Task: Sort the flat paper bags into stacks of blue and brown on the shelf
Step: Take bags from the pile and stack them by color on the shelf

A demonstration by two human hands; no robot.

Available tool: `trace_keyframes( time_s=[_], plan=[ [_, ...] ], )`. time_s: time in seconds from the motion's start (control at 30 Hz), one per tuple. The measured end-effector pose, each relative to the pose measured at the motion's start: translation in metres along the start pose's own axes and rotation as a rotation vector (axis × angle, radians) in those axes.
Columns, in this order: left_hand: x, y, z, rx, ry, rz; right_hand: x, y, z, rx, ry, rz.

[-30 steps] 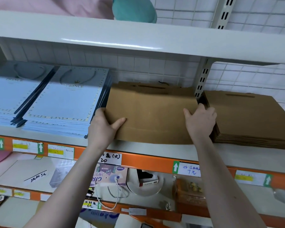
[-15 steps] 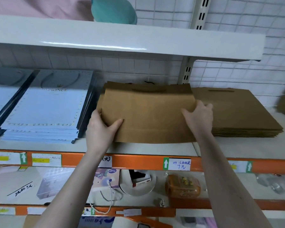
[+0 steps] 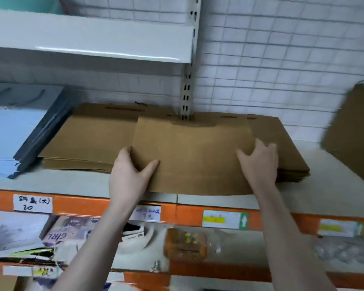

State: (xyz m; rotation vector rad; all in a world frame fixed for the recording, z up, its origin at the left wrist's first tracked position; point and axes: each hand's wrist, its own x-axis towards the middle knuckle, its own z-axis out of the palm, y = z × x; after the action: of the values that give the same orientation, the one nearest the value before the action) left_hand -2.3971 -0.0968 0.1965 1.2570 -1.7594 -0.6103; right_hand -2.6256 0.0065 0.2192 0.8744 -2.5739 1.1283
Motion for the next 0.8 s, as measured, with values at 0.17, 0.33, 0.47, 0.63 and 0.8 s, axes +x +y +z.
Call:
trace_keyframes(
  time_s=[0.17, 0.33, 0.47, 0.63, 0.8],
  plan=[
    [-0.035, 0.047, 0.059, 0.019, -0.031, -0.020, 0.042, 0.061, -0.030, -0.019, -0.021, 0.003],
    [-0.039, 0.074, 0.094, 0.074, -0.028, 0.002, 0.069, 0.095, -0.038, -0.063, -0.044, 0.020],
    [-0.030, 0.085, 0.118, 0.121, -0.023, 0.068, 0.091, 0.111, -0.035, -0.087, -0.063, 0.039],
    [0.001, 0.088, 0.141, 0.122, -0.024, 0.099, 0.118, 0.109, -0.026, -0.118, -0.062, 0.021],
    [0.016, 0.082, 0.156, 0.152, -0.110, 0.089, 0.131, 0.107, -0.016, -0.189, -0.133, -0.017]
  ],
)
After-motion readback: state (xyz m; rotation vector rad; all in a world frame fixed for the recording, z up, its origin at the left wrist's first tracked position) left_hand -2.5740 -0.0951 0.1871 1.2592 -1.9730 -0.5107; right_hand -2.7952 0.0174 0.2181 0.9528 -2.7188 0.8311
